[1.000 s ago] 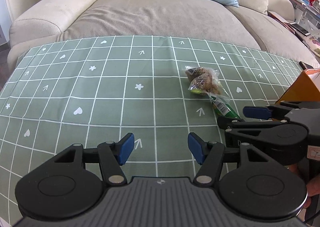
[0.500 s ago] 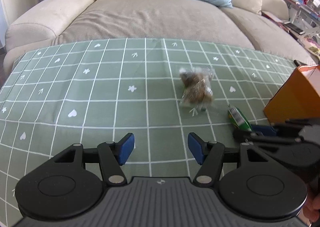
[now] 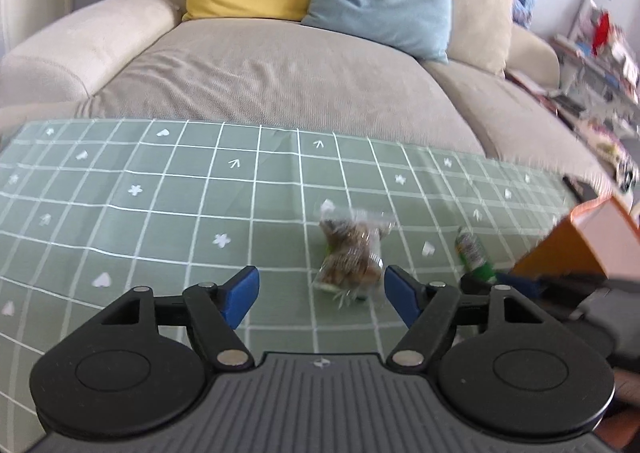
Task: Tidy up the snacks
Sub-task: 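Grasp the green sausage stick with the right tool while the left tool grasps the seaweed bag, then carry both snacks into the orange box and open both tools to drop them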
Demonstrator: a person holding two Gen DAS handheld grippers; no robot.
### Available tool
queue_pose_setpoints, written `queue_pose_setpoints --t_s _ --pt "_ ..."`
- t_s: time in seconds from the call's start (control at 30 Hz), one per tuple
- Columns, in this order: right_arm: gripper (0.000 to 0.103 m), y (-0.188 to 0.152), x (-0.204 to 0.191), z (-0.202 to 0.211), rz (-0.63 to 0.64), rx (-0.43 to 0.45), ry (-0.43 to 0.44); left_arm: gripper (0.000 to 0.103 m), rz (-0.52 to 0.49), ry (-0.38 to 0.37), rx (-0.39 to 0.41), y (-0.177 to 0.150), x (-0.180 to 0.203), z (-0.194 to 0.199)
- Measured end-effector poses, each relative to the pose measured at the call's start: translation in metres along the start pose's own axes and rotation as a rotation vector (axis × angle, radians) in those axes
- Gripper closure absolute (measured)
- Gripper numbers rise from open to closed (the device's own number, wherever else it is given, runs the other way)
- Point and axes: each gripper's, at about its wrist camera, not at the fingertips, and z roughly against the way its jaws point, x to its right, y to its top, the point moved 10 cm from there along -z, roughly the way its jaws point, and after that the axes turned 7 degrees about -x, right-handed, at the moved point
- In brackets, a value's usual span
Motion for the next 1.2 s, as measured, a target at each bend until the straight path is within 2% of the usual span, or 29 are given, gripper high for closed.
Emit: queue_pose_setpoints --t_s 0.2,0.27,0.4,0.47,0.57,0.7,0.77,0.9,1.0,1.1,1.2 --pt "0.084 -0.002 -0.007 -0.024 -0.013 -0.066 0.047 0.014 0.065 -0.029 -0.019 0.014 0.001 -0.023" --pt "0.084 -0.006 -0.009 -0.030 -0.008 -0.089 0.059 0.014 0.047 -0.023 -0.031 0.017 0.005 -0.032" --pt "0.083 -0.007 -0.011 -0.033 0.004 -0.085 0.078 0.014 -0.053 -0.010 -0.062 0.015 0.018 -0.049" --pt "0.083 -0.006 -0.012 -0.033 0.020 -0.085 0.084 0.022 -0.072 0.012 -0.084 0.013 0.018 -0.058" --pt "0.083 -0.007 -0.012 -0.033 0.021 -0.083 0.084 0.031 -0.067 0.005 -0.121 0.009 0.017 -0.070" --pt "0.083 -0.006 -0.013 -0.034 0.021 -0.077 0.089 0.037 -0.077 0.006 -0.101 0.008 0.017 -0.072" --pt "0.083 -0.006 -0.013 -0.034 0.028 -0.072 0.091 0.044 -0.100 0.017 -0.097 0.008 0.019 -0.072" --pt "0.083 -0.007 -0.013 -0.033 0.027 -0.070 0.091 0.045 -0.163 0.066 -0.107 0.007 0.028 -0.076" --pt "0.083 -0.006 -0.013 -0.033 0.036 -0.074 0.092 0.049 -0.152 0.080 -0.117 0.007 0.030 -0.075" --pt "0.083 -0.004 -0.014 -0.033 0.041 -0.094 0.091 0.059 -0.163 0.066 -0.116 0.001 0.030 -0.067" --pt "0.083 -0.004 -0.015 -0.033 0.040 -0.118 0.088 0.060 -0.154 0.083 -0.122 -0.011 0.024 -0.055"
